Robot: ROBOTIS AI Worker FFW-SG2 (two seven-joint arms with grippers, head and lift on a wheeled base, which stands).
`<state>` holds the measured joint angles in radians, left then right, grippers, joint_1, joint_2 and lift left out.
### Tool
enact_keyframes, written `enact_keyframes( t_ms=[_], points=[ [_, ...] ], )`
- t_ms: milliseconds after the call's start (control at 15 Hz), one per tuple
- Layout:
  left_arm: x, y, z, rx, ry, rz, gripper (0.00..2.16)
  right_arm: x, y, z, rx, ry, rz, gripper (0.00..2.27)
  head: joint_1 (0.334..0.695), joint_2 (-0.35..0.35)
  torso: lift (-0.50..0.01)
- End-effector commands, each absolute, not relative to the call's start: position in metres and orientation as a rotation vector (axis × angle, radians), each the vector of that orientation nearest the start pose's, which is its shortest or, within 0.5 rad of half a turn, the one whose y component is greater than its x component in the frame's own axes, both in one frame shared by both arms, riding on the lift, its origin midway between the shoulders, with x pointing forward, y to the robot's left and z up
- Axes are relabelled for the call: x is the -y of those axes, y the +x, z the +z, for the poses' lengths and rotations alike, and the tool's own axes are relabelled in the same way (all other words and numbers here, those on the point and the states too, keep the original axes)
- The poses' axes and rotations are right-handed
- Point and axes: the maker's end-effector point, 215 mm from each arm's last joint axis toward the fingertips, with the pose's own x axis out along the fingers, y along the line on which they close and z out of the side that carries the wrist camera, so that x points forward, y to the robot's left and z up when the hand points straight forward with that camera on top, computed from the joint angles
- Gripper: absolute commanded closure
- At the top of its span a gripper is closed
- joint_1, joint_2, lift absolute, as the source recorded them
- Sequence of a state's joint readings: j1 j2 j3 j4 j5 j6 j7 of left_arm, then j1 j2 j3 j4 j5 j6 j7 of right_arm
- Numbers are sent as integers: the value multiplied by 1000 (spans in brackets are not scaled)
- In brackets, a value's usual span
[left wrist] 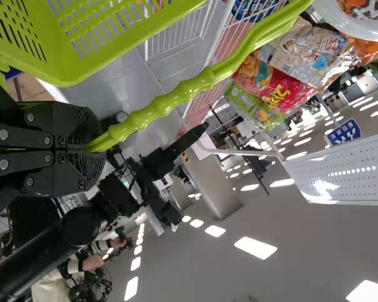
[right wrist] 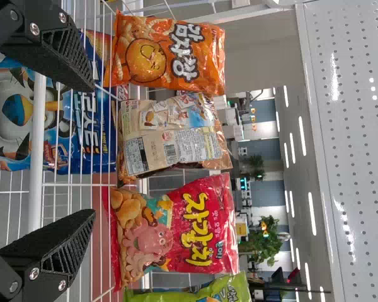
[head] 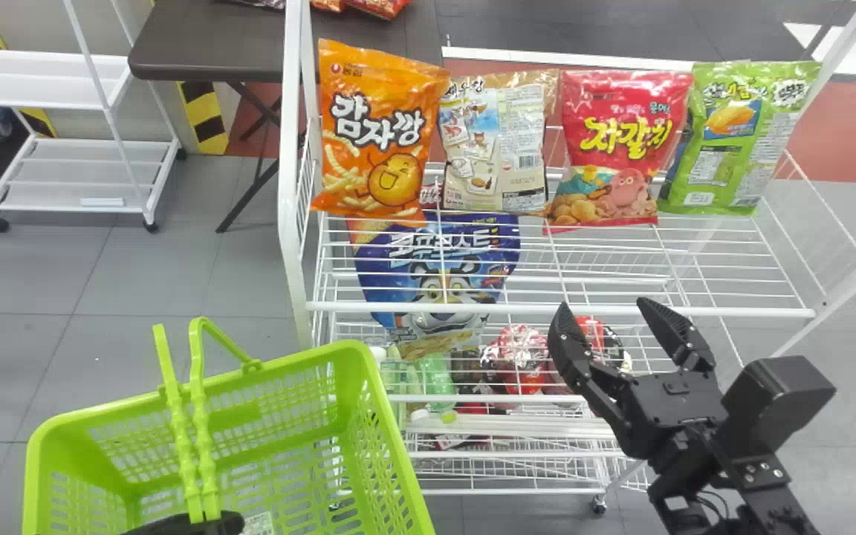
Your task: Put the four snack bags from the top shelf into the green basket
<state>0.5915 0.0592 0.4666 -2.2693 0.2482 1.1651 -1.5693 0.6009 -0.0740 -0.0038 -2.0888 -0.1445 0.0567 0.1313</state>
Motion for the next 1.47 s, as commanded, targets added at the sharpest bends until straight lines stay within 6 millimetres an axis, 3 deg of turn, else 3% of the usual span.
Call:
enact_keyframes(
  t_ms=[0,200,333,667,867,1200,1400],
  points=[
    [-170,216,-348,-654,-828,-1118,2148,201,418,-379,-158,92,170,134,695,-67,-4],
    [-166,216,-348,-655,-829,-1128,2148,188,434,-388,-181,106,189,130,695,-53,-4],
    [-164,215,-348,-659,-829,-1133,2148,166,455,-396,-216,116,228,120,695,-44,-4],
    [-157,212,-348,-665,-835,-1152,2152,88,525,-392,-214,130,357,113,695,45,-4],
    [-152,208,-343,-667,-818,-1167,2148,52,561,-390,-213,123,403,113,695,108,-4],
    [-146,203,-342,-678,-812,-1187,2148,17,614,-381,-196,84,394,113,695,160,-4],
    [-145,204,-341,-685,-798,-1203,2148,24,636,-390,-207,37,351,113,695,172,-4]
  ],
)
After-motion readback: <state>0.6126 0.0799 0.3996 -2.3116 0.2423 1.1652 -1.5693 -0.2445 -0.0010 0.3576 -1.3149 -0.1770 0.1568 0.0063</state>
